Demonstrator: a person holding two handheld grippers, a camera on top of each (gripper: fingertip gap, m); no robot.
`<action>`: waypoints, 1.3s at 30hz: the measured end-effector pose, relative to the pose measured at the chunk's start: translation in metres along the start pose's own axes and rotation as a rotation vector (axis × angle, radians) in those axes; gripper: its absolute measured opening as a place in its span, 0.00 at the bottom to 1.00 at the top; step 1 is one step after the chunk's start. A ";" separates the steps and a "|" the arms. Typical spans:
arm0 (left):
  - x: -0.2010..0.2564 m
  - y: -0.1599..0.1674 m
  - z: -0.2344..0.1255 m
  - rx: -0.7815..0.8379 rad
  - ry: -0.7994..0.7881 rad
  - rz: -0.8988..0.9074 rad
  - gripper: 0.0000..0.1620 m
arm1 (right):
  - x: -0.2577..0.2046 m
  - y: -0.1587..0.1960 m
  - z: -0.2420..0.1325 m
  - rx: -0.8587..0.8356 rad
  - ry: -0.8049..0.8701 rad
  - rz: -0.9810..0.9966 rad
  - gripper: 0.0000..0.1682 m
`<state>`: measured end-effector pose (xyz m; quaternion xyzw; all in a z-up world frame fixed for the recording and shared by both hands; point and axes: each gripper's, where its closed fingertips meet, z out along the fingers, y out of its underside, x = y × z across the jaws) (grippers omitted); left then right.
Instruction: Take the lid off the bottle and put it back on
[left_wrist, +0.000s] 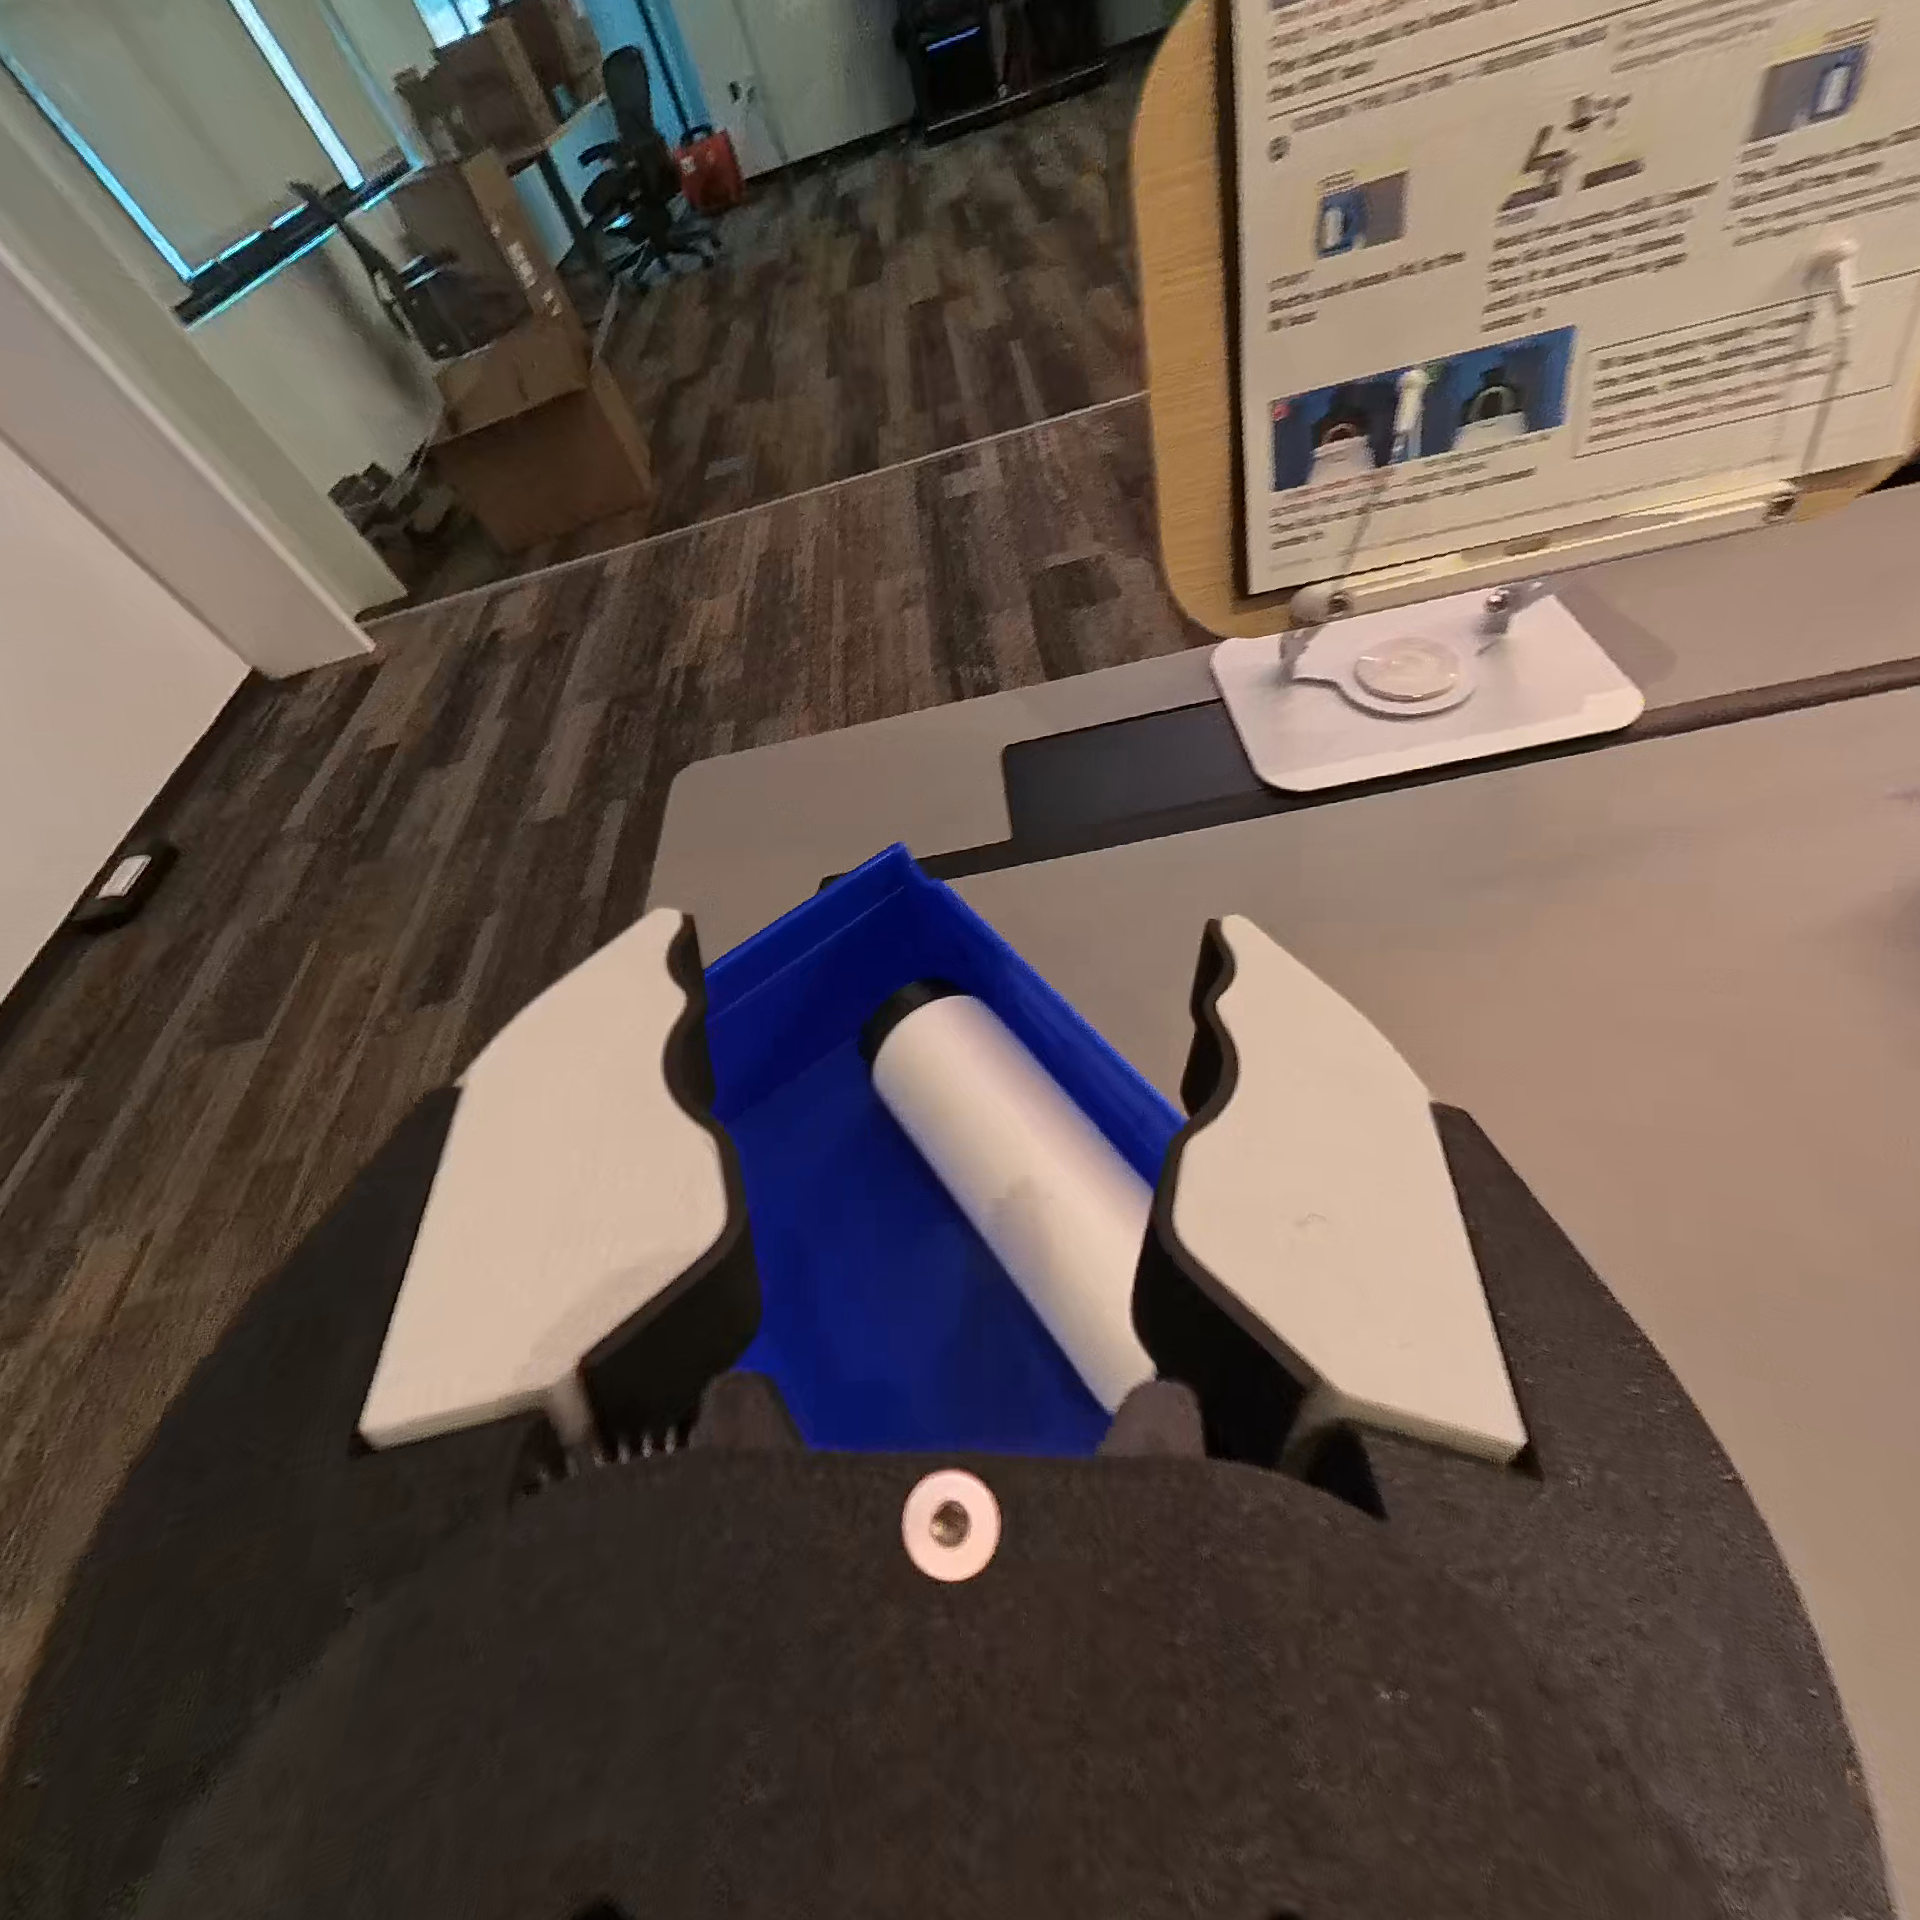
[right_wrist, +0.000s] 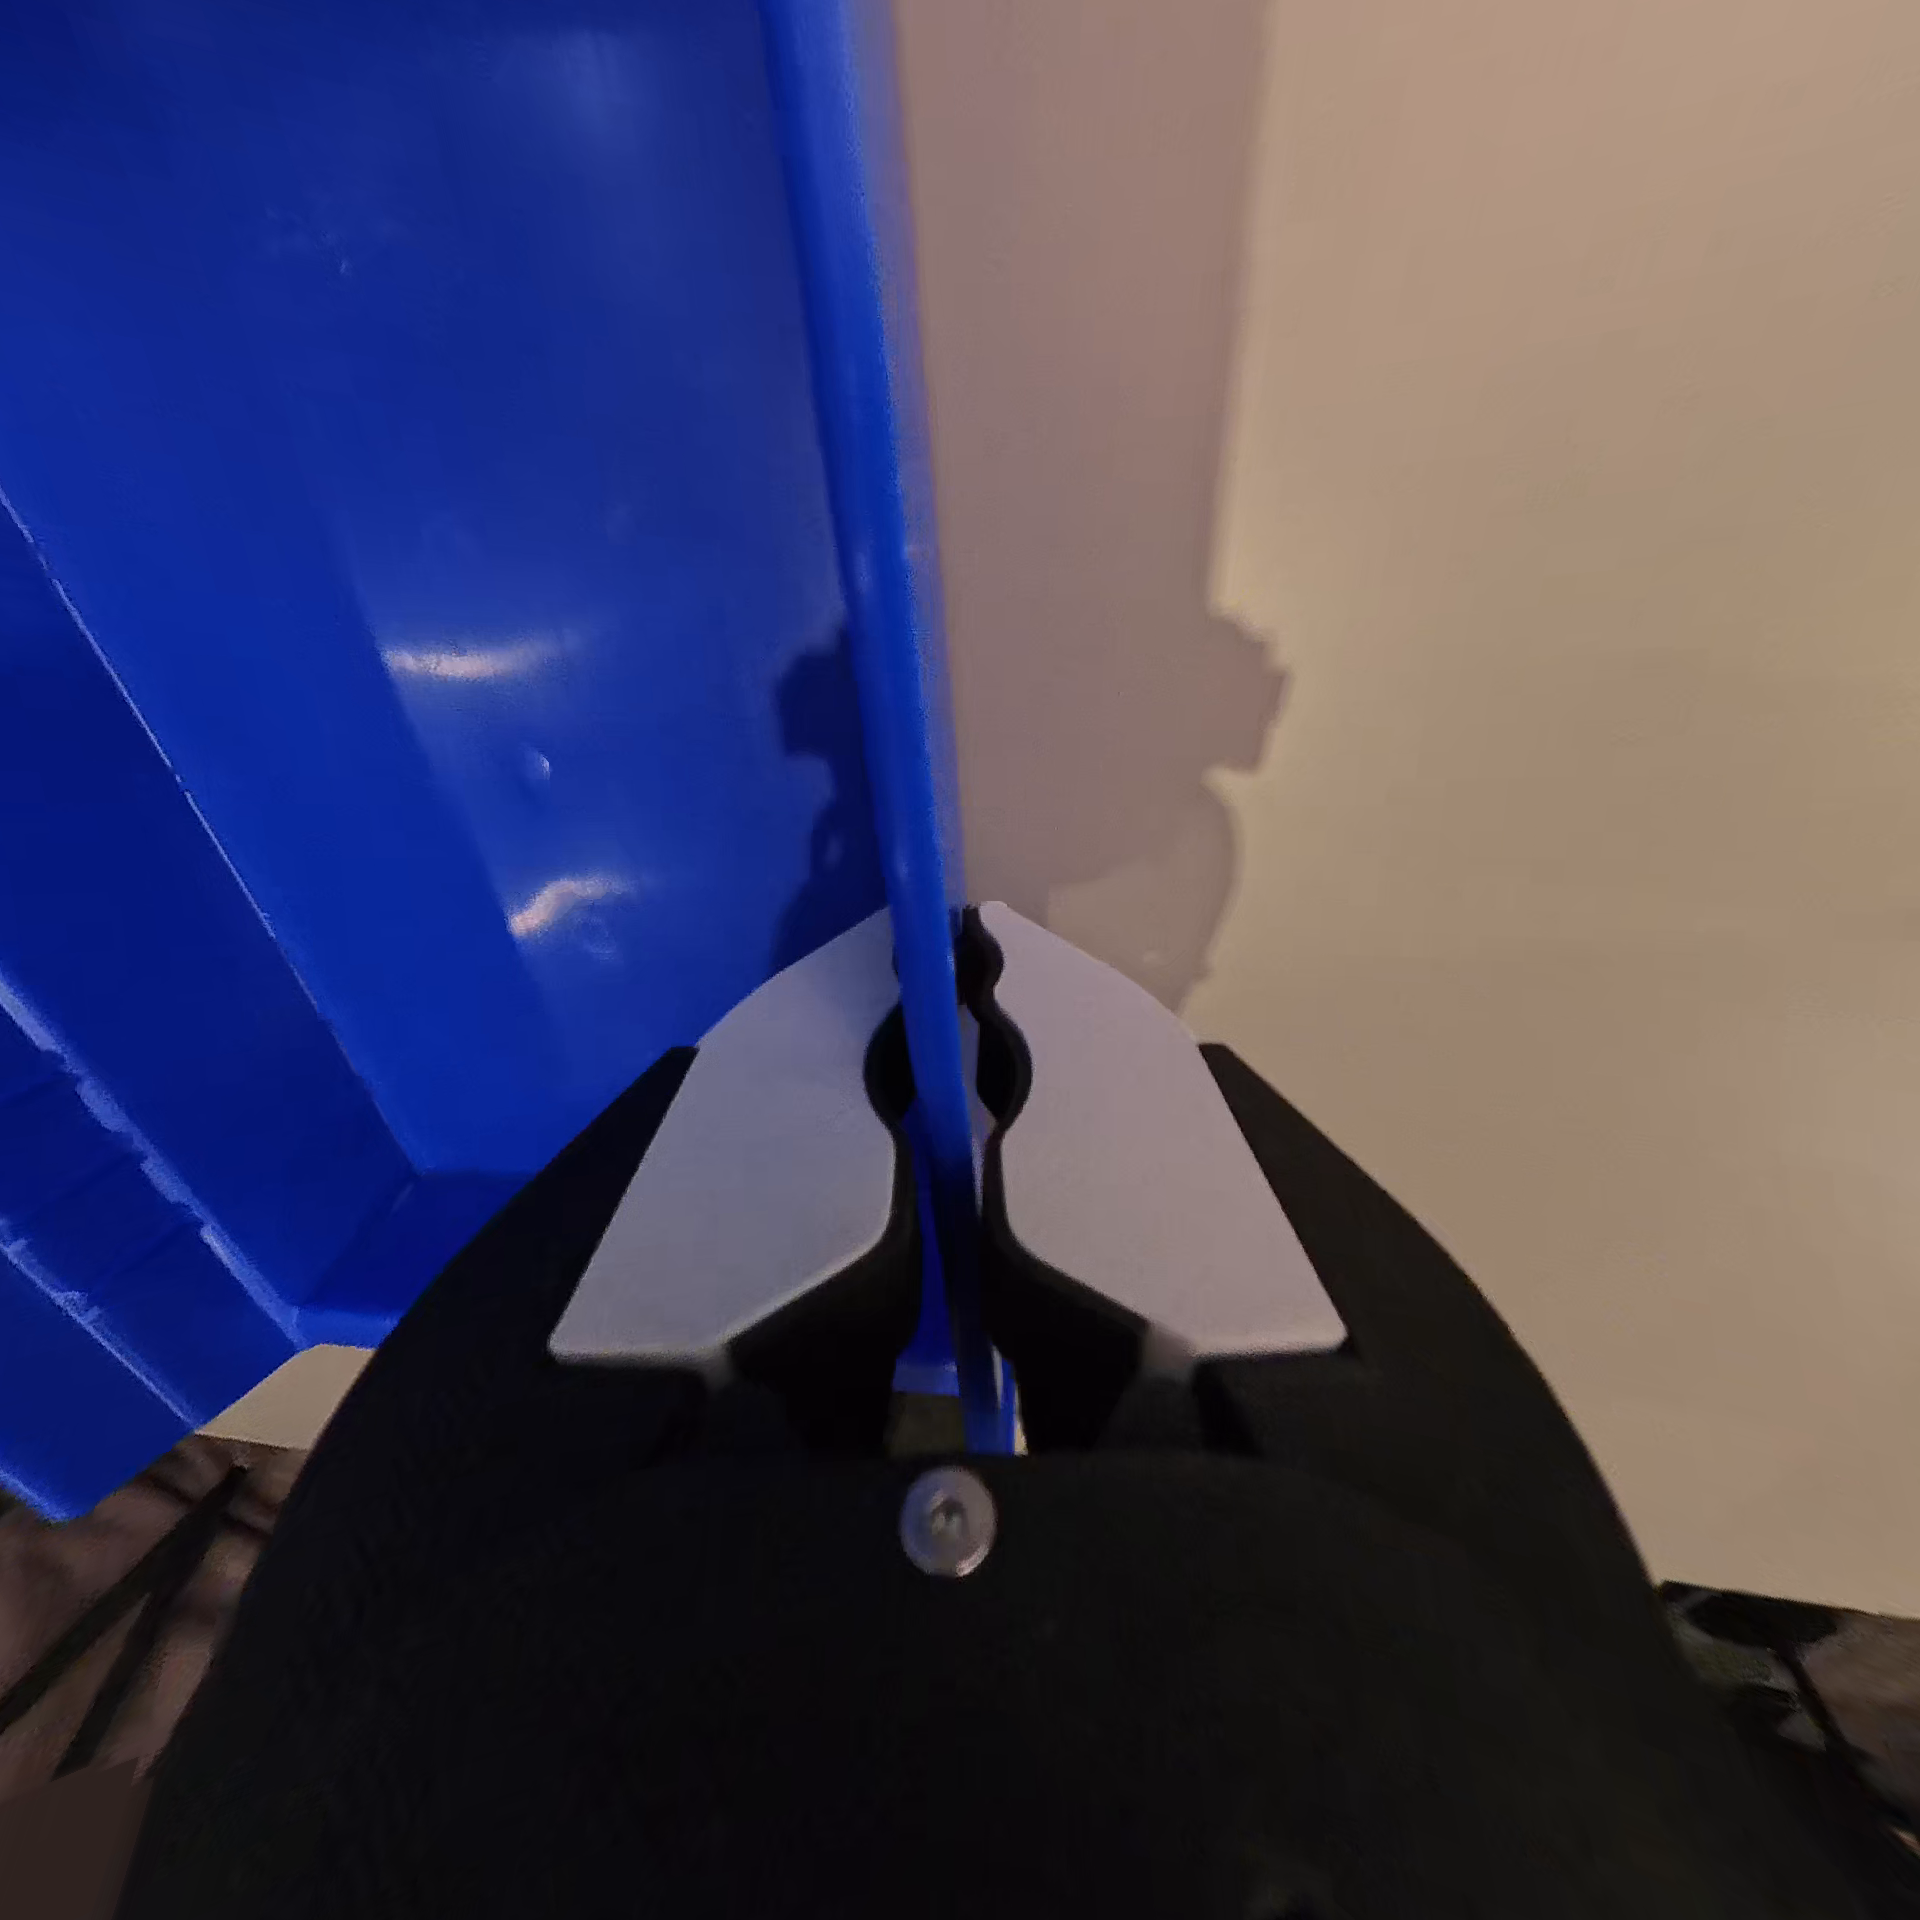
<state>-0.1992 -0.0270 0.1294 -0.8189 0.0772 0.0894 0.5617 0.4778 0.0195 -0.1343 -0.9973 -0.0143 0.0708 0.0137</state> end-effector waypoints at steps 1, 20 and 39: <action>-0.008 0.004 0.000 -0.015 -0.017 -0.014 0.56 | 0.006 0.001 -0.001 0.003 -0.001 0.019 0.05; -0.122 0.175 0.029 -0.696 -0.138 -0.312 0.51 | 0.039 -0.031 -0.111 0.560 0.237 0.080 0.34; -0.101 0.257 0.083 -1.050 0.051 -0.179 0.12 | -0.097 -0.080 -0.162 0.953 0.059 -0.282 0.31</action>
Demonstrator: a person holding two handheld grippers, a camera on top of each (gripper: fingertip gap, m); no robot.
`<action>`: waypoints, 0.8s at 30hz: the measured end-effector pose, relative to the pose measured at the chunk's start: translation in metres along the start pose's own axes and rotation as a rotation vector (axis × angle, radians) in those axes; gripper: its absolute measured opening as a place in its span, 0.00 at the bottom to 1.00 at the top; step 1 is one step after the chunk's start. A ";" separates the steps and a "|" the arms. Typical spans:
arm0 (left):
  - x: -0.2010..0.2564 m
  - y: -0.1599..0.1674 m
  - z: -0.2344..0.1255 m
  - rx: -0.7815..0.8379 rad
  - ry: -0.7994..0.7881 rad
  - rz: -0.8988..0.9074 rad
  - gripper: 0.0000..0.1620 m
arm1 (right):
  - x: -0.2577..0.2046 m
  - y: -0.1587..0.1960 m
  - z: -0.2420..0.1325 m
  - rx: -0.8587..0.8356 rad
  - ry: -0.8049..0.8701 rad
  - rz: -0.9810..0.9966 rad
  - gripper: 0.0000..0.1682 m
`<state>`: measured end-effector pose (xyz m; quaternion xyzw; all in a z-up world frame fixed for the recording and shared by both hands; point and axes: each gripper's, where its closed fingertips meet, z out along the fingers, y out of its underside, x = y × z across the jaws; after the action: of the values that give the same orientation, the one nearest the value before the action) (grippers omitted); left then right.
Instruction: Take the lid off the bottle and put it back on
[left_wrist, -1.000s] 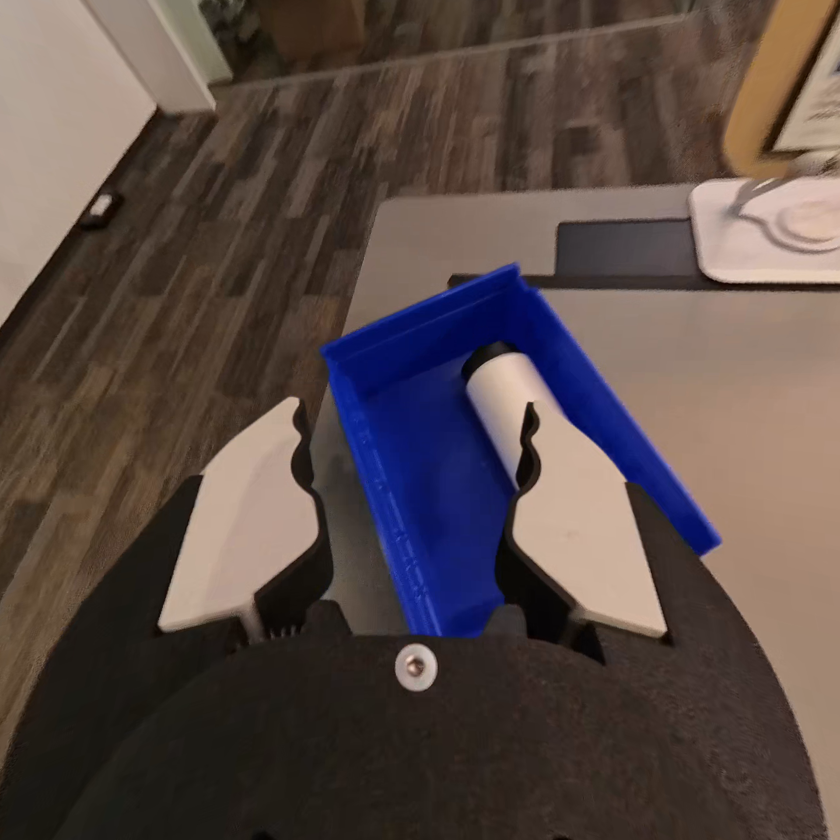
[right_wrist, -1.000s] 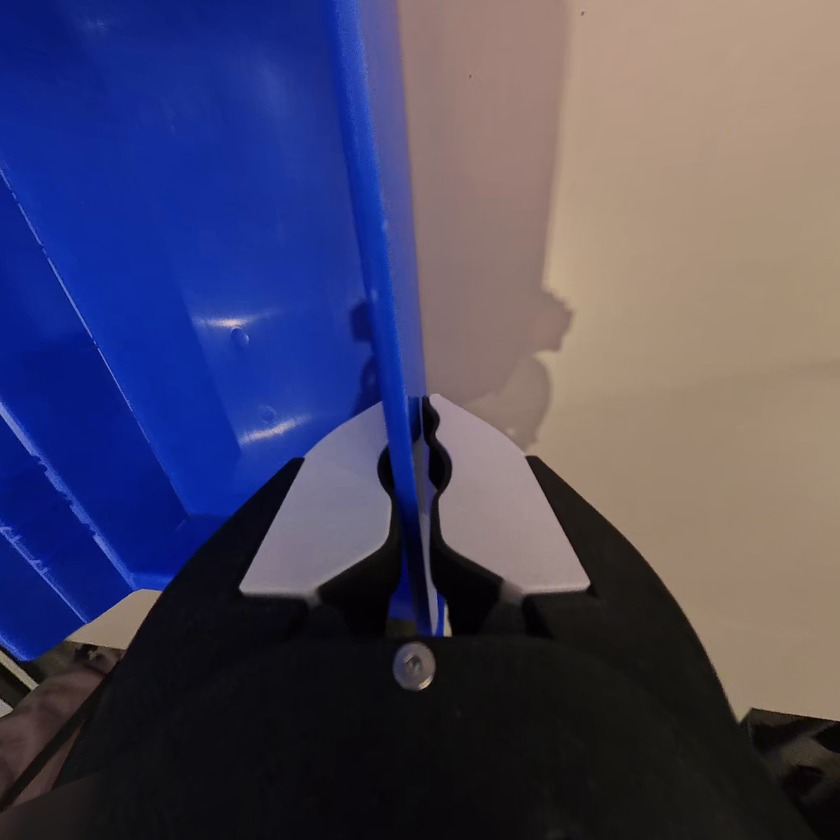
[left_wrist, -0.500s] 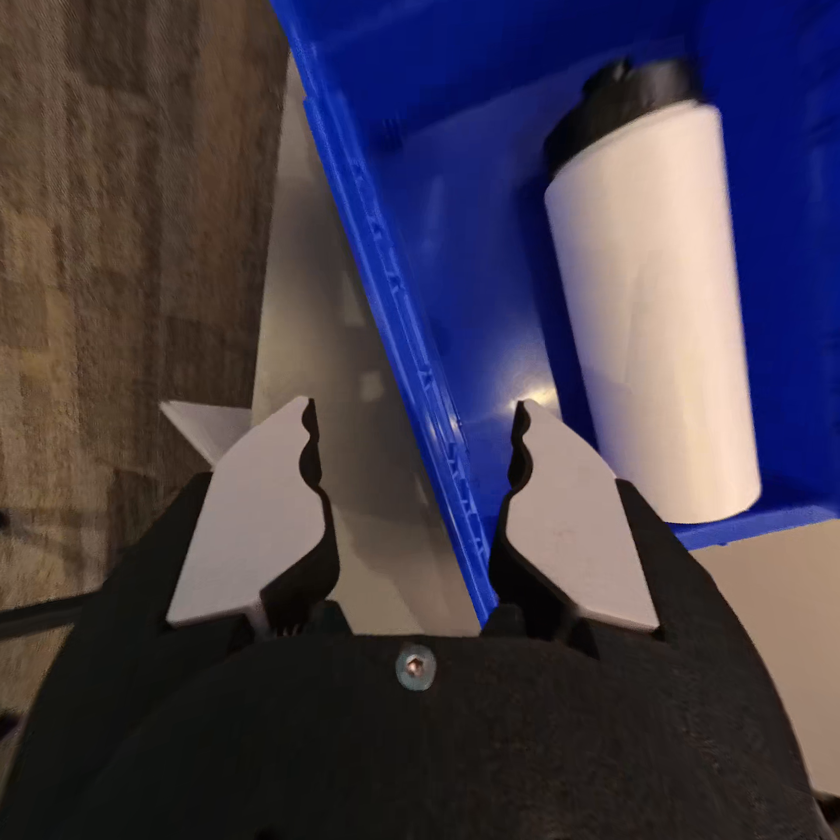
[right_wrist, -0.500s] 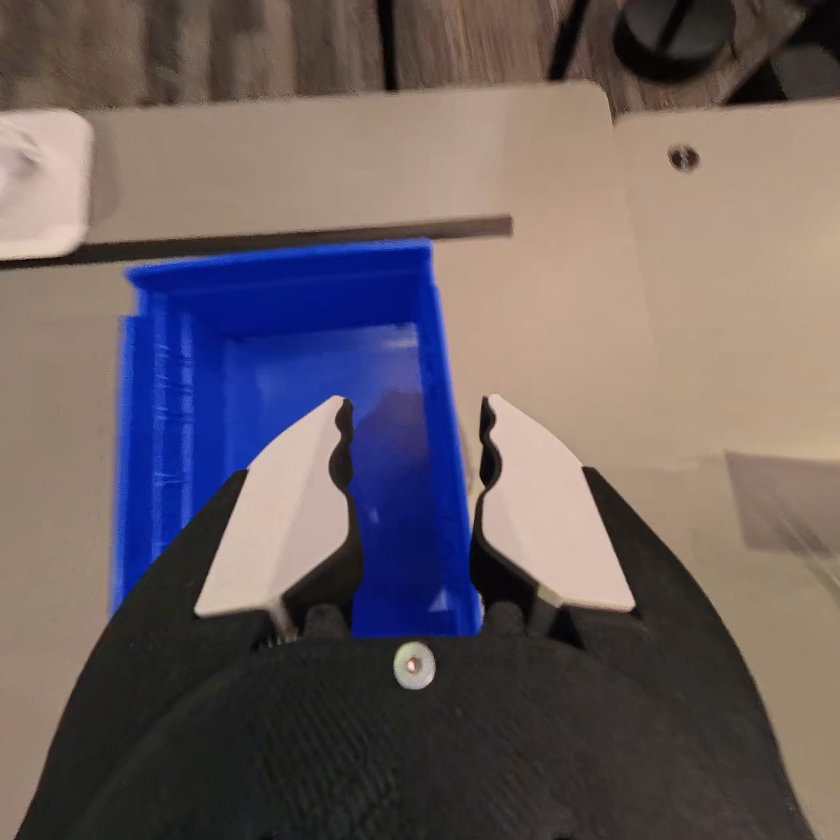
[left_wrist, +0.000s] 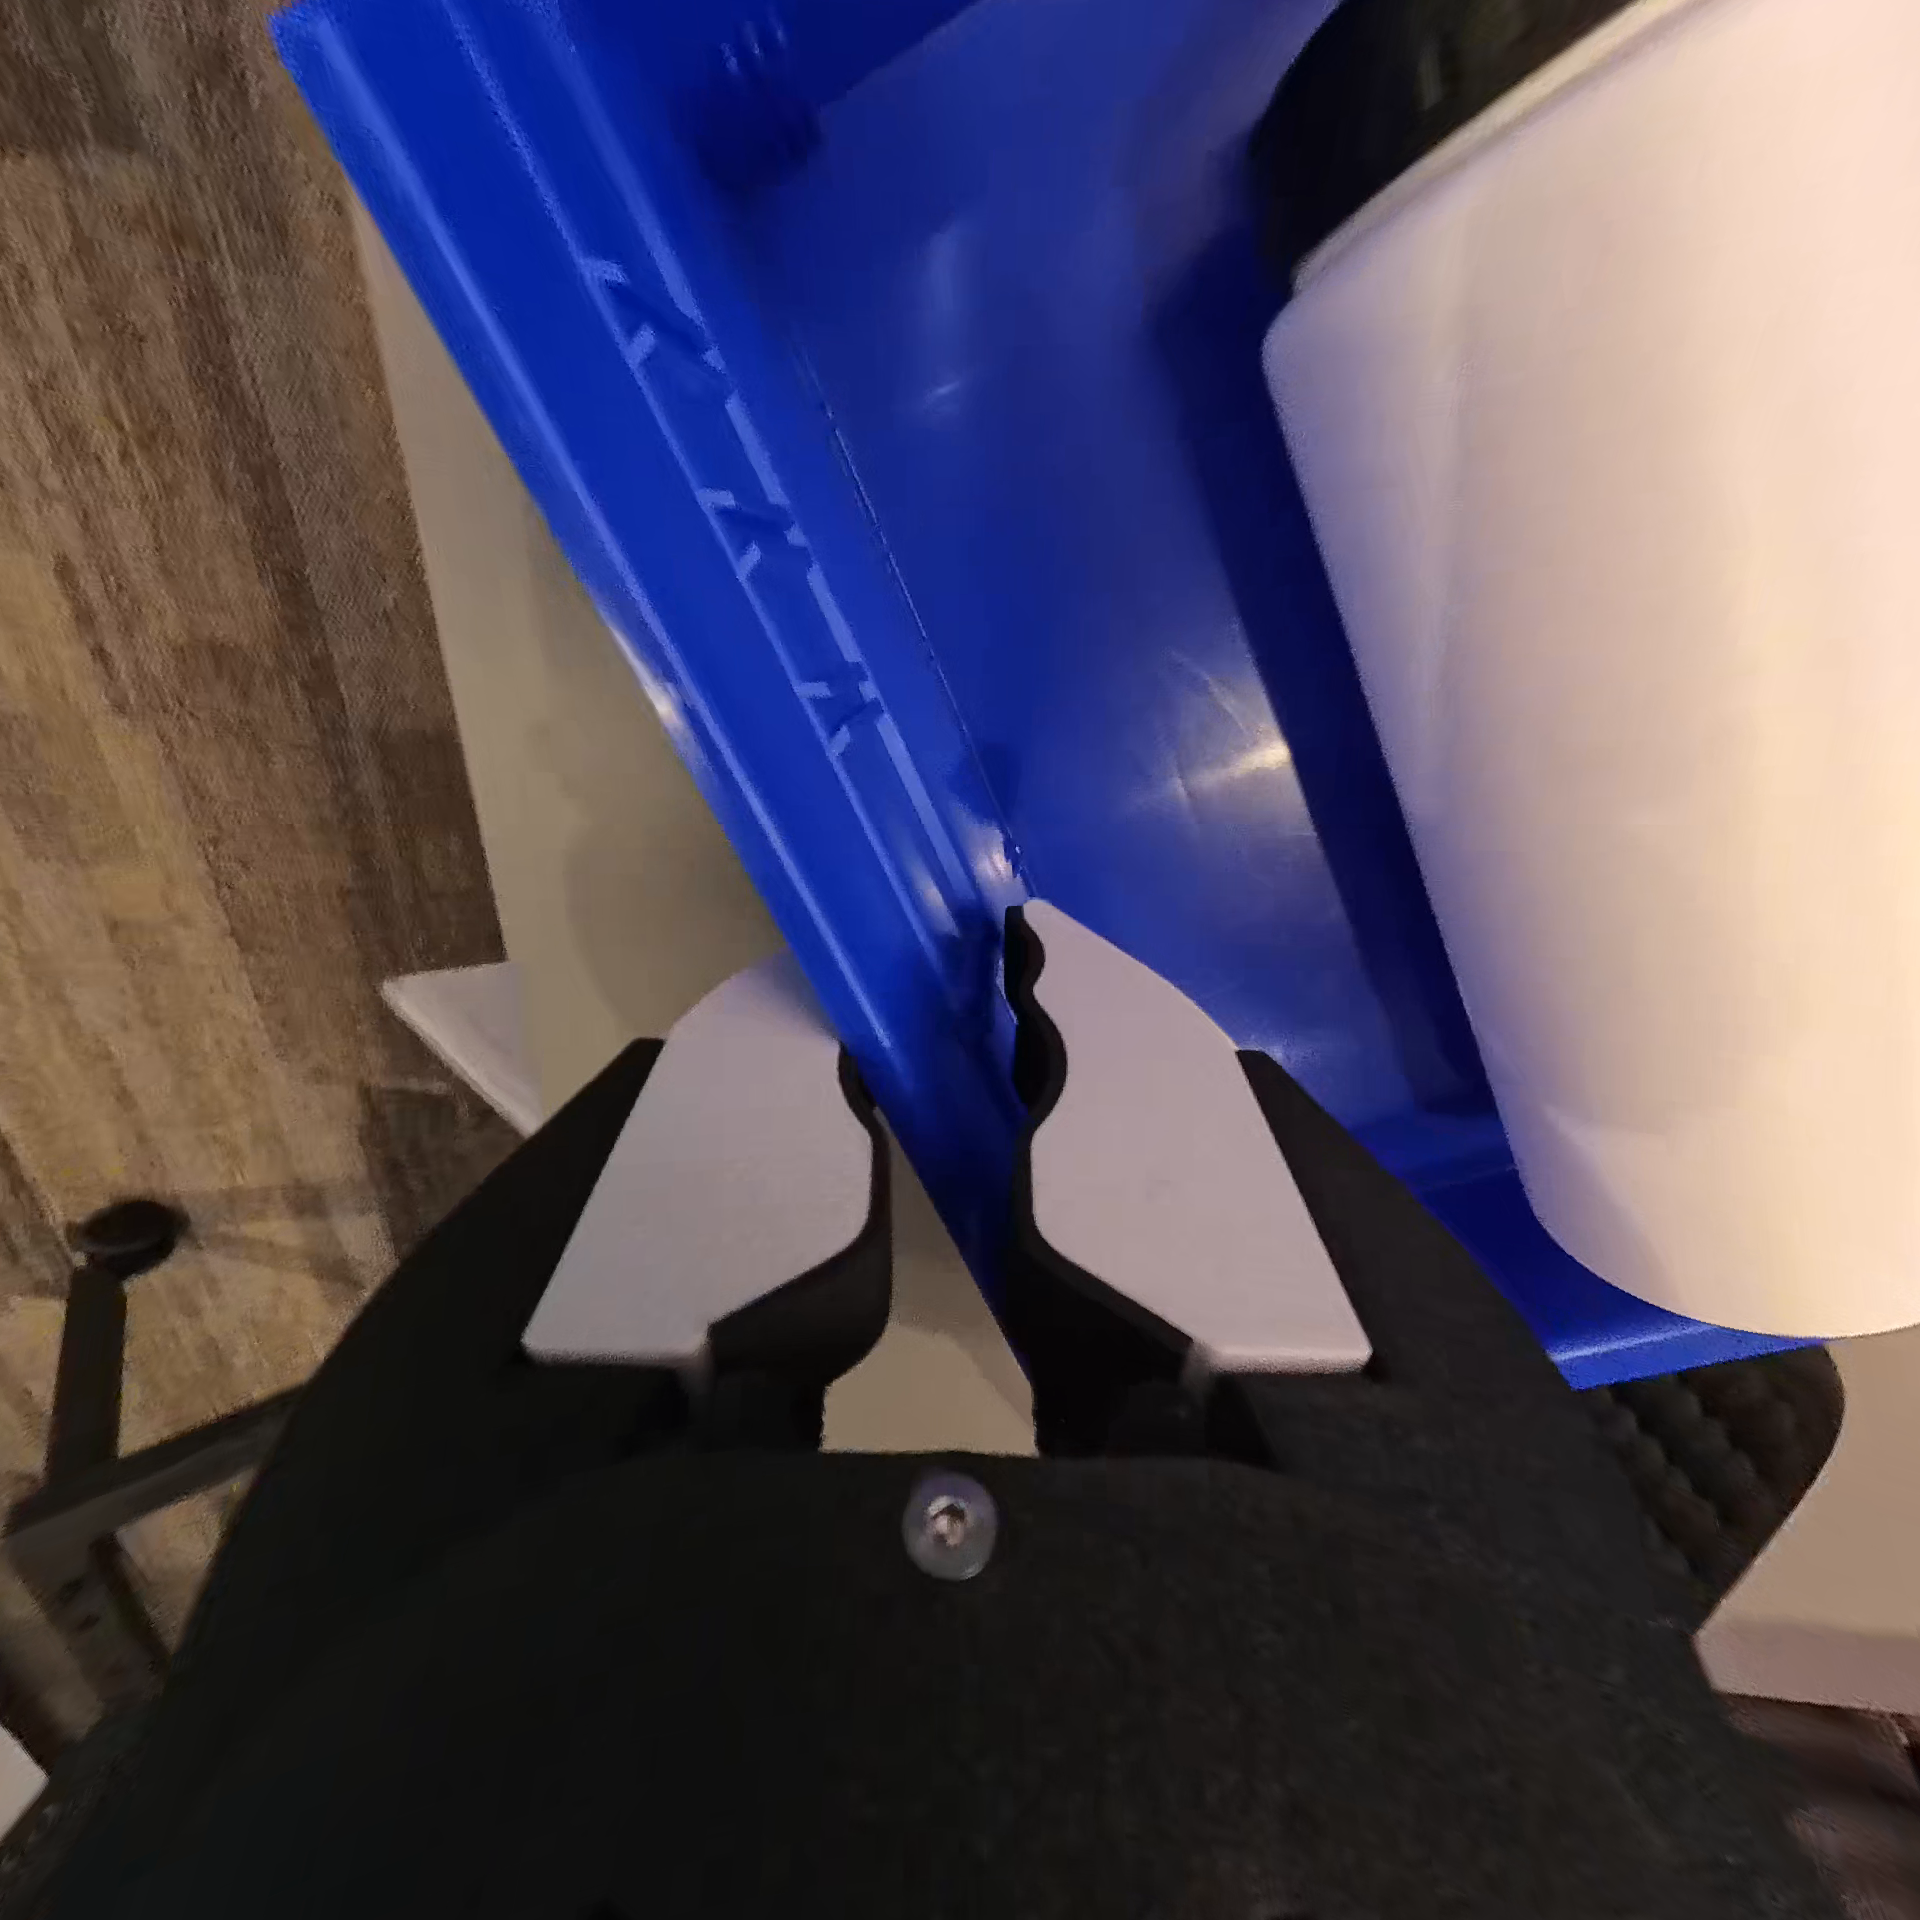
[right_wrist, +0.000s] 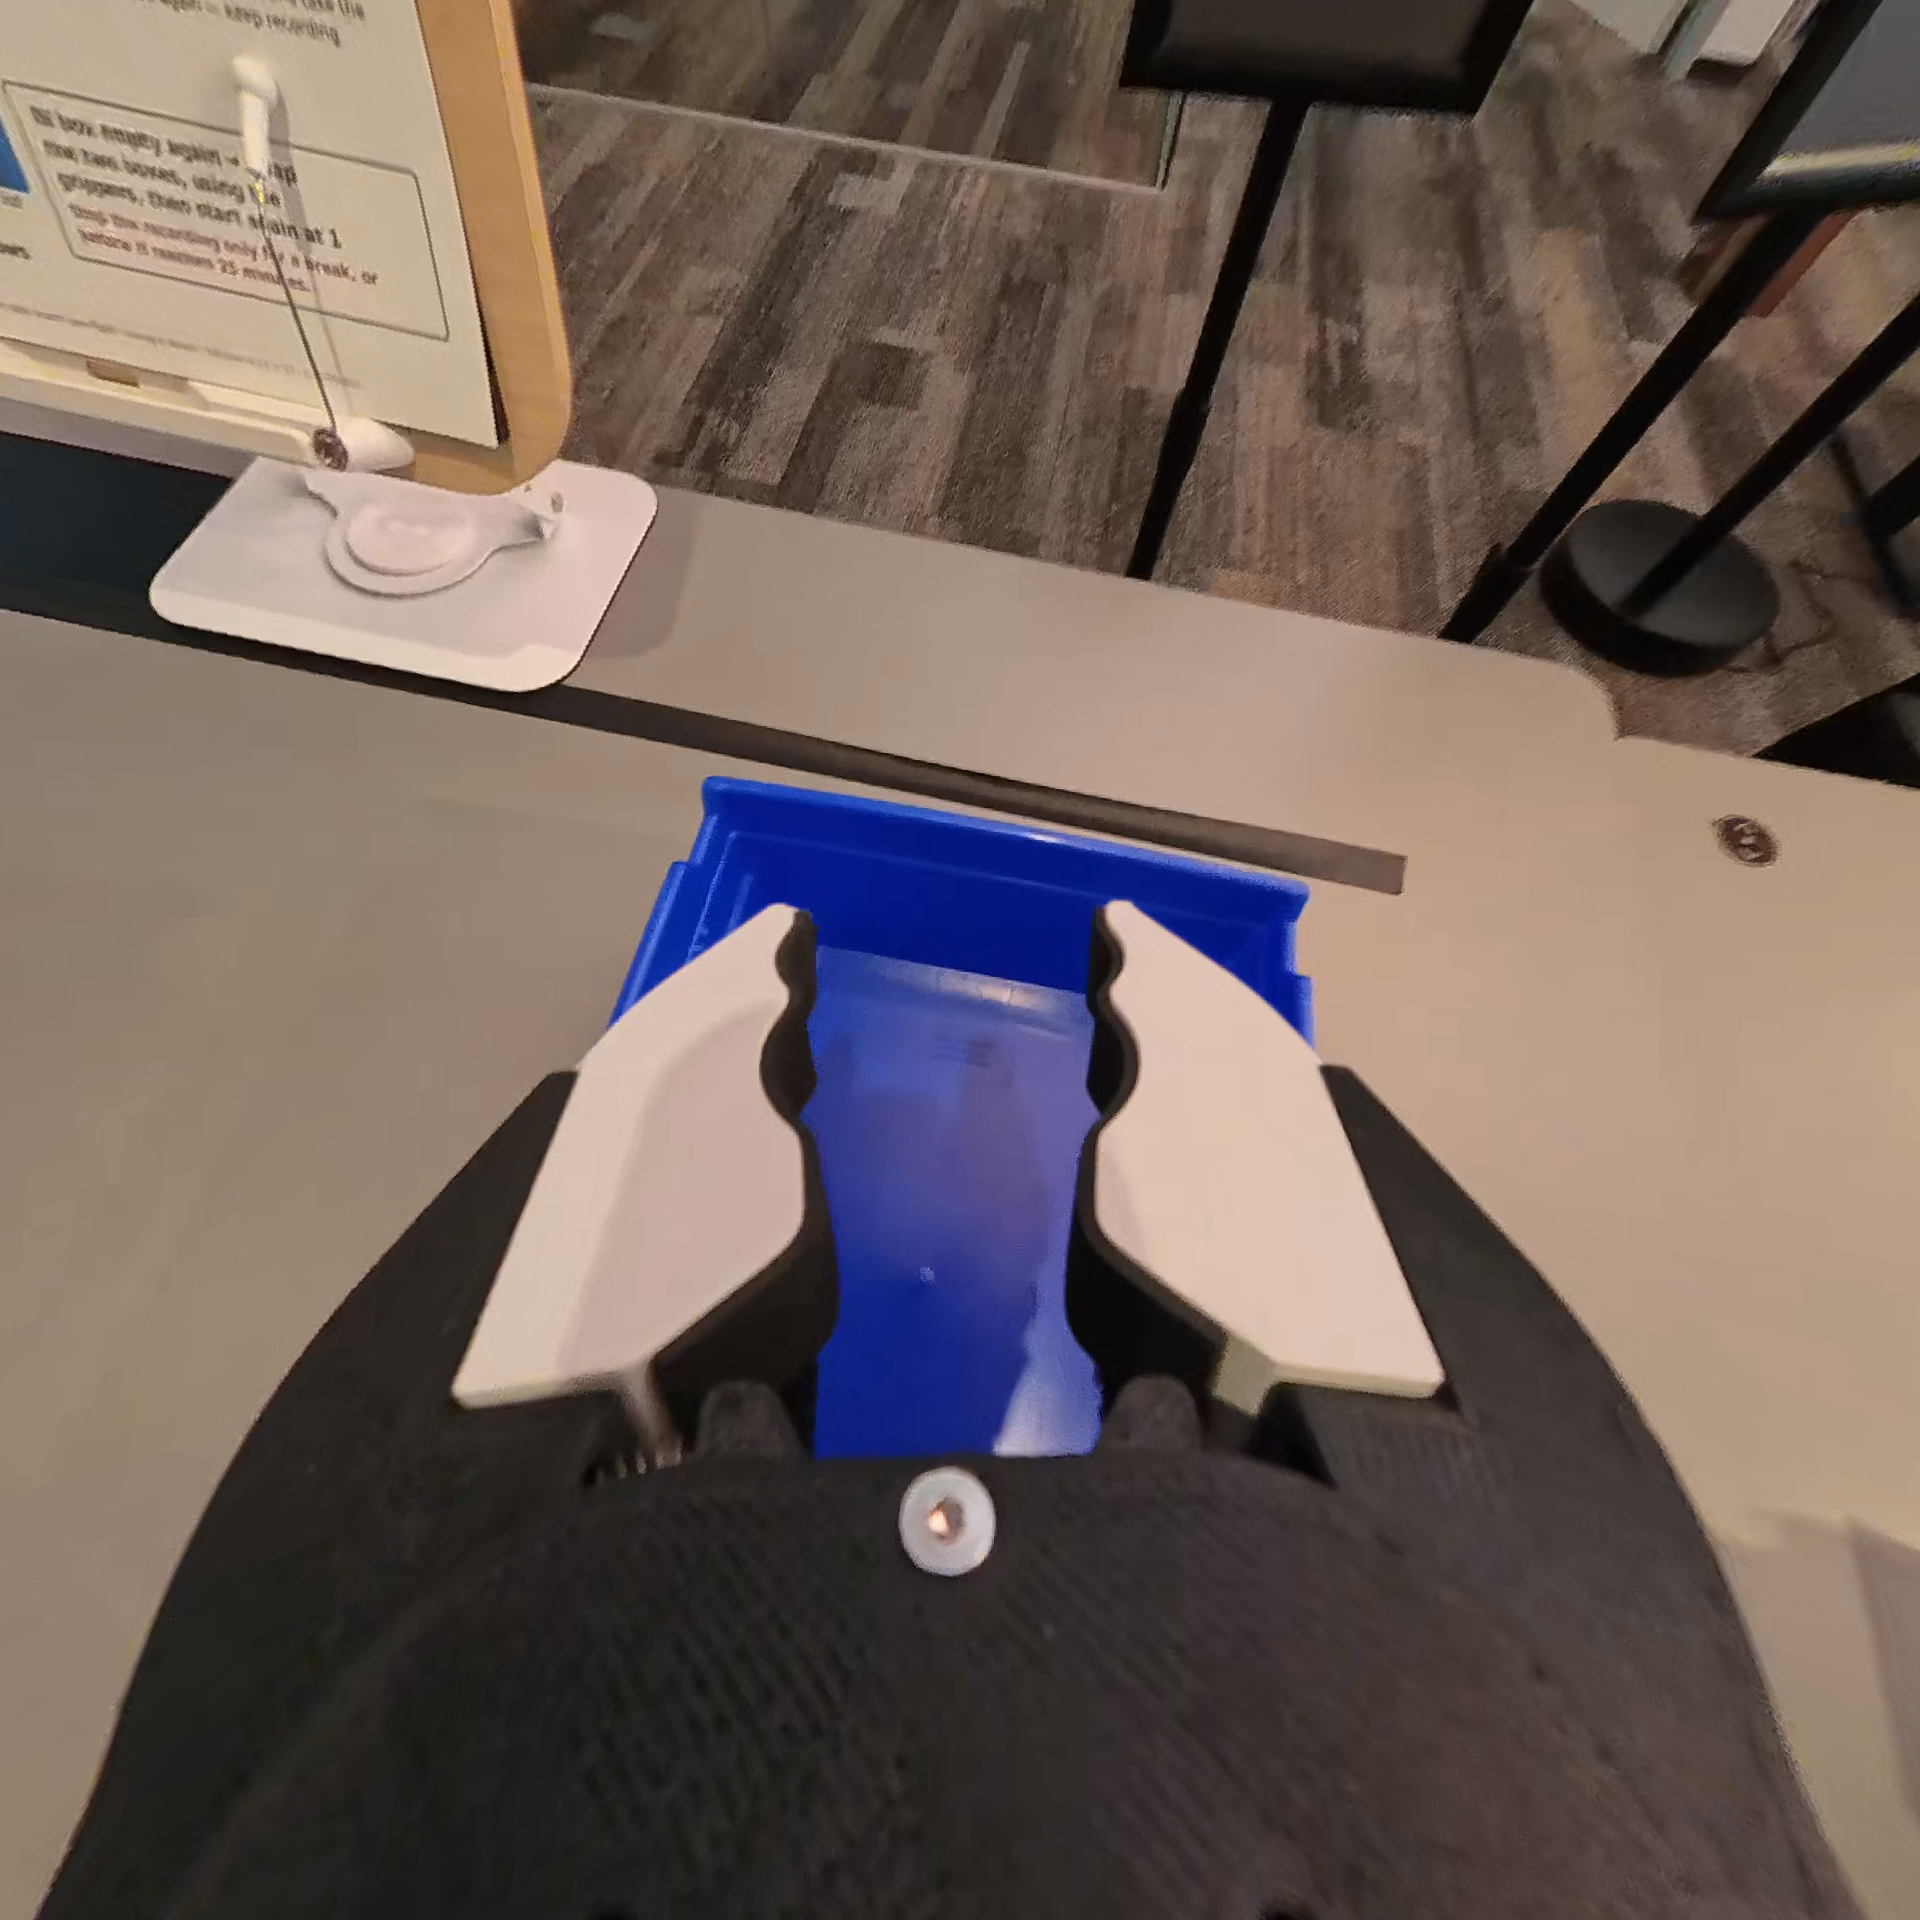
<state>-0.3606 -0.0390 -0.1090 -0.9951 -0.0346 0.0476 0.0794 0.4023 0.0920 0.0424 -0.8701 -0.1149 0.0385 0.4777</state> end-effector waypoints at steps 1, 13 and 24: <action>0.004 -0.005 0.001 0.007 0.015 0.029 0.12 | -0.002 0.002 0.002 -0.009 -0.023 0.011 0.31; 0.039 -0.054 0.006 0.112 -0.106 0.301 0.17 | -0.022 0.016 0.017 -0.083 -0.082 -0.022 0.31; 0.039 -0.057 0.008 0.110 -0.137 0.282 0.18 | -0.034 0.027 0.033 -0.153 -0.088 -0.090 0.31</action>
<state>-0.3265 0.0210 -0.1108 -0.9786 0.1029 0.1280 0.1237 0.3679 0.0973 0.0001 -0.8954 -0.1776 0.0464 0.4057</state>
